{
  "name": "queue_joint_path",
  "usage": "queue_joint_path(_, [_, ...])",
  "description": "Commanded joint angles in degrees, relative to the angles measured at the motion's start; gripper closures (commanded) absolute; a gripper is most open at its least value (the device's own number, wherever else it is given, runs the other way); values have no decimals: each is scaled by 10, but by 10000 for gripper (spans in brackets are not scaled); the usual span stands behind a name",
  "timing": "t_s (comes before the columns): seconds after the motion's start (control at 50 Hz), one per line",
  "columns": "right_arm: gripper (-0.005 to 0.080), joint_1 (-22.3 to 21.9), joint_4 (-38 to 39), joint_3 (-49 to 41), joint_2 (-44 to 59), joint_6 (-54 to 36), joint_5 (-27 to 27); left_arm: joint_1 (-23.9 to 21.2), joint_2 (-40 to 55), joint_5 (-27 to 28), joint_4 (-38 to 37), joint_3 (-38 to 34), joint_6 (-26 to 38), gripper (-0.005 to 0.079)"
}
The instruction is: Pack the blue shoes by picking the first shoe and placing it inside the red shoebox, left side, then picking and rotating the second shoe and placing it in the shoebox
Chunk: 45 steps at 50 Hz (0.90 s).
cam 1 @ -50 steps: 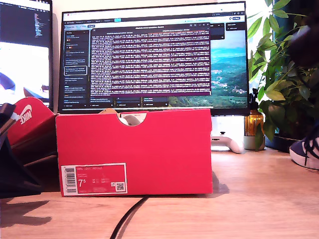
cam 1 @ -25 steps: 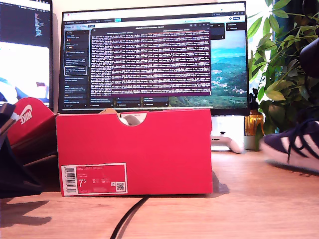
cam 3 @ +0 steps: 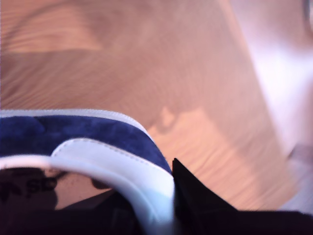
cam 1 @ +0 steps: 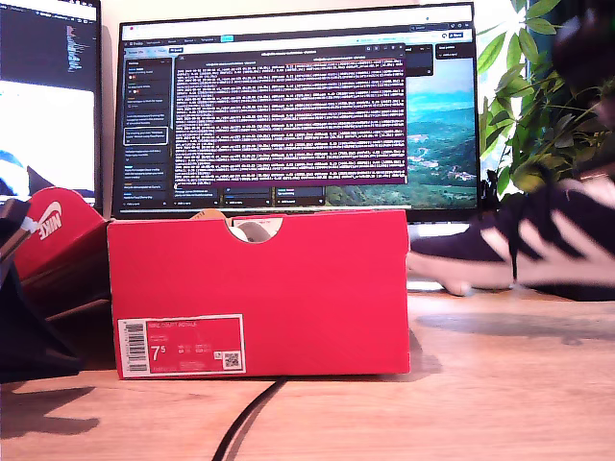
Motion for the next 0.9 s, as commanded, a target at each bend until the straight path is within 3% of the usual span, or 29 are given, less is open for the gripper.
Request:
queue_joint_path(0.0, [765,2,-3,29,-3,-101,0,-2,2,0,4,7,1,763])
queue_joint_path(0.32, [765,2,16,137,-3,-245,-2,-2,2,0,4,7,1,763])
queue_joint_path(0.4, [765,3,17,165,-3,-274,-26,-2,2,0,3,7,1,763])
queue_joint_path(0.58, [765,3,64,220,-3,-355,-158,-2,2,0,2,7,1,763])
queue_joint_path(0.72, [765,7,139,239,-3,-359,-281,-2,2,0,-9,7,1,763])
queue_joint_path(0.88, [765,28,212,239,-3,-362,-370,-2,2,0,-16,7,1,763])
